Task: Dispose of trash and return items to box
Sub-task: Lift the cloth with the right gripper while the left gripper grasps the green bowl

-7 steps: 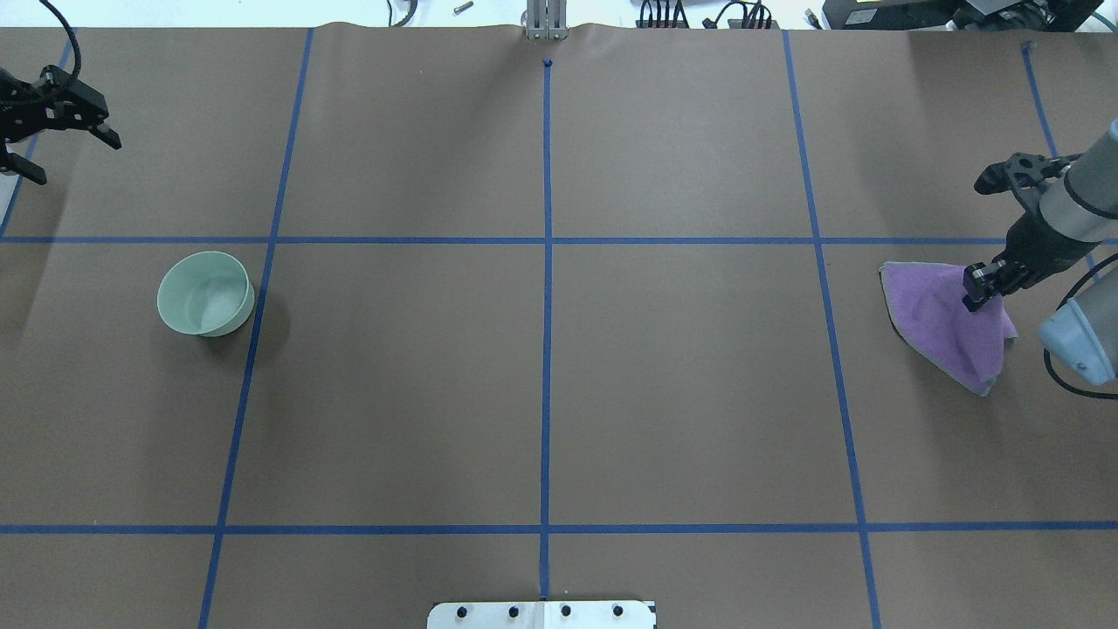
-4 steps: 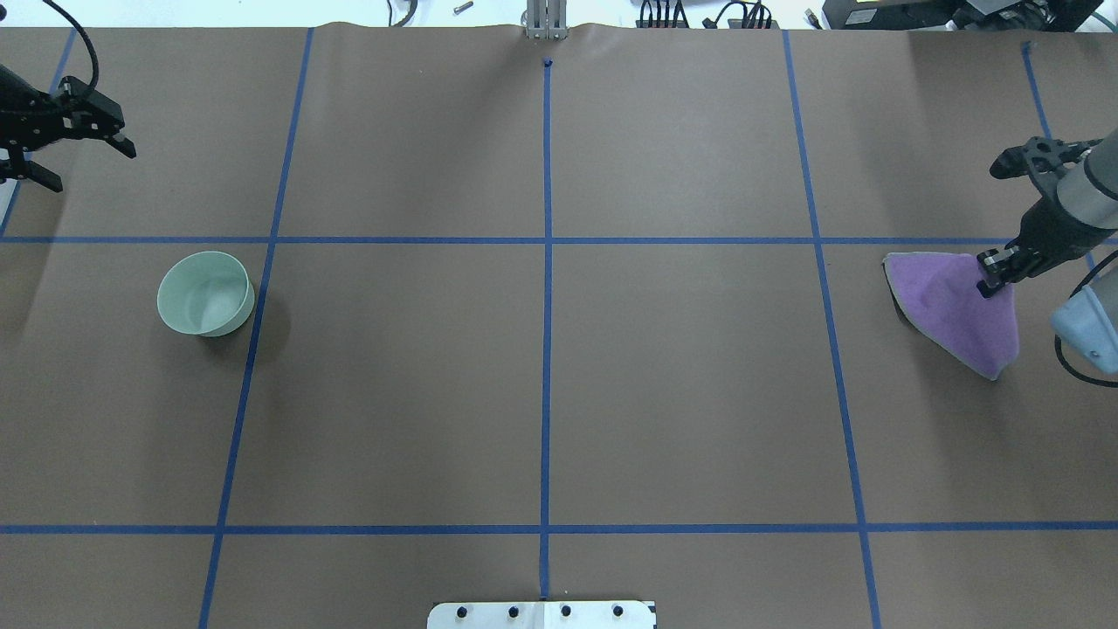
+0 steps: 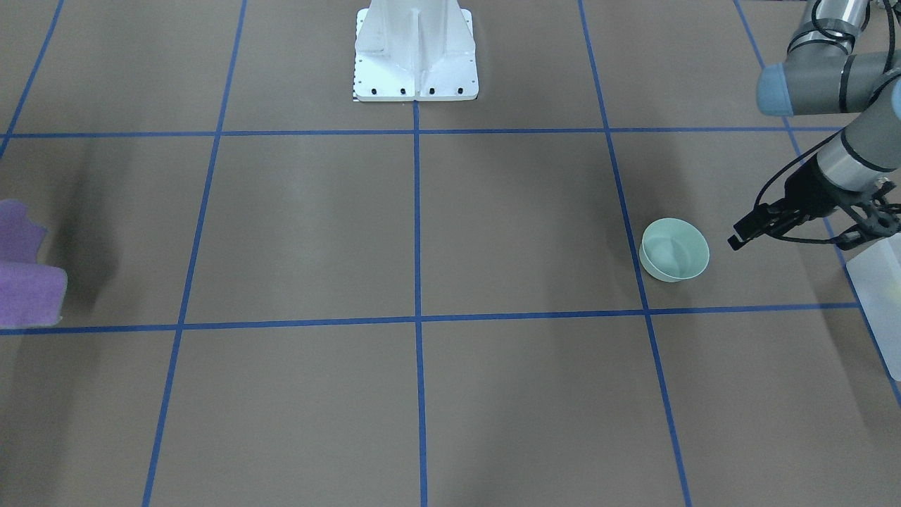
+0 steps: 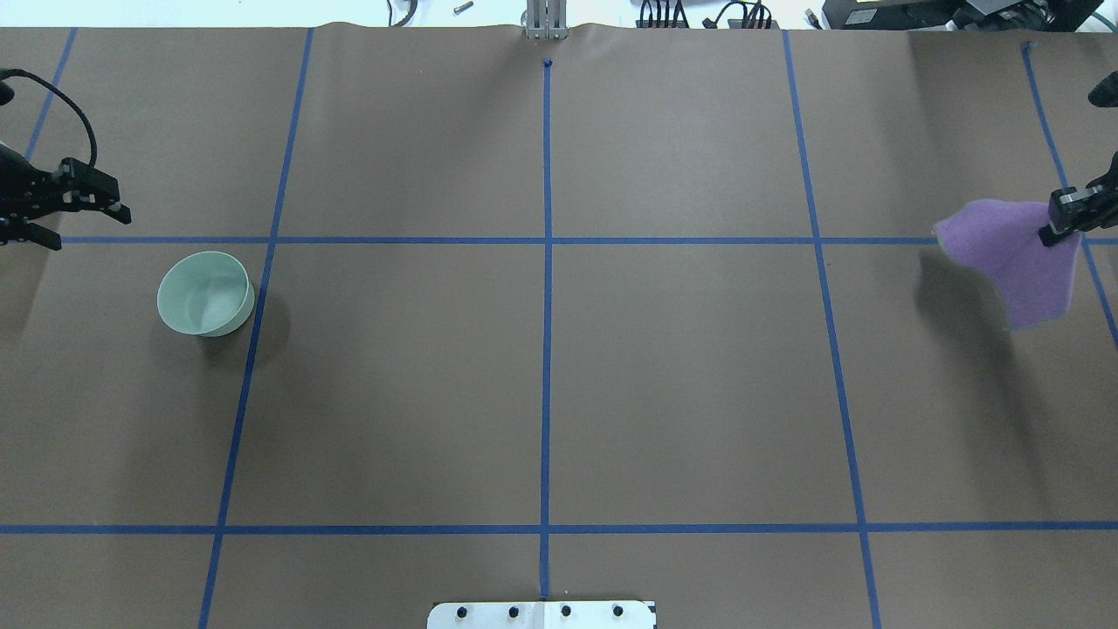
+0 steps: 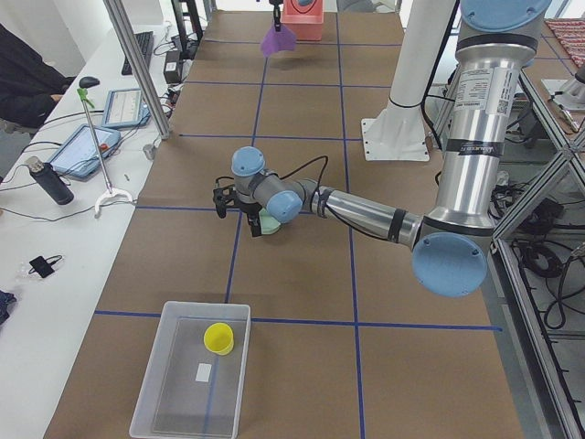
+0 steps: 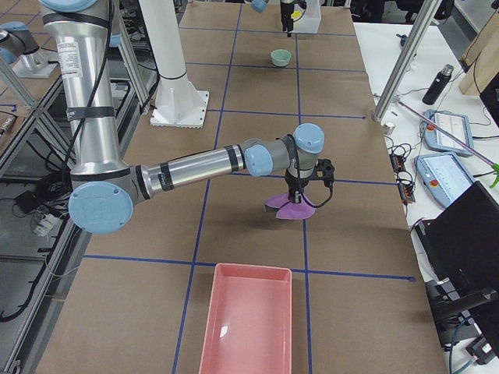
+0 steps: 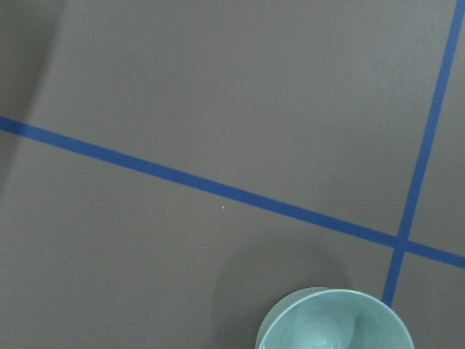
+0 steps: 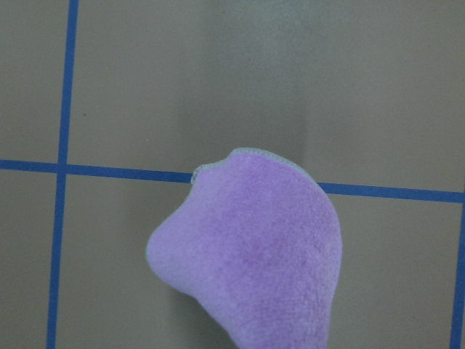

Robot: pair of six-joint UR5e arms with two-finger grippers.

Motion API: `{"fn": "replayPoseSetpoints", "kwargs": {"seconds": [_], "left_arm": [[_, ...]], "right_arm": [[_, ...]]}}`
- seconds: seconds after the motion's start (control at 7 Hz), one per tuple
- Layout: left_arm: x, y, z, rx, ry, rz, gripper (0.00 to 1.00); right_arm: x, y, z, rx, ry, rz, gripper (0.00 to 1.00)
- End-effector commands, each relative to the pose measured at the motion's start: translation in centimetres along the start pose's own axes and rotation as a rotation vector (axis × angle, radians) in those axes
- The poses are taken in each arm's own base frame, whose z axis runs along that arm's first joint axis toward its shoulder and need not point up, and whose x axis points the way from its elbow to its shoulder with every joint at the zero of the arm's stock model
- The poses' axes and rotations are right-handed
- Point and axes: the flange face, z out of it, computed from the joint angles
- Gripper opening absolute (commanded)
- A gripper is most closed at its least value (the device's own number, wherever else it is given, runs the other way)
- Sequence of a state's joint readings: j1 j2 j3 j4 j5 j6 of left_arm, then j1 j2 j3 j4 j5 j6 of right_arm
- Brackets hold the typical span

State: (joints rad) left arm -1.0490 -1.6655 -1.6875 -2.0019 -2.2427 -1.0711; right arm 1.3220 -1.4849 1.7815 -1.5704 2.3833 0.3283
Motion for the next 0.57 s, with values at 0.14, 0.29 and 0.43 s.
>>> {"fn": "replayPoseSetpoints", "kwargs": {"seconds": [0.14, 0.29, 0.43], "left_arm": [[0.9, 3.5, 6.4, -0.001, -0.012, 0.012, 0.98], [0.3, 3.4, 7.2, 0.004, 0.012, 0.011, 0.97], [0.8, 4.4, 8.3, -0.015, 0.011, 0.008, 0.87]], "right_arm": [[2.0, 1.2, -5.9, 0.088, -0.016, 0.056, 0.0], [3.0, 1.3, -7.4, 0.108, -0.02, 0.081, 0.0], [4.5, 1.6, -8.8, 0.131, -0.017, 0.113, 0.0]]}}
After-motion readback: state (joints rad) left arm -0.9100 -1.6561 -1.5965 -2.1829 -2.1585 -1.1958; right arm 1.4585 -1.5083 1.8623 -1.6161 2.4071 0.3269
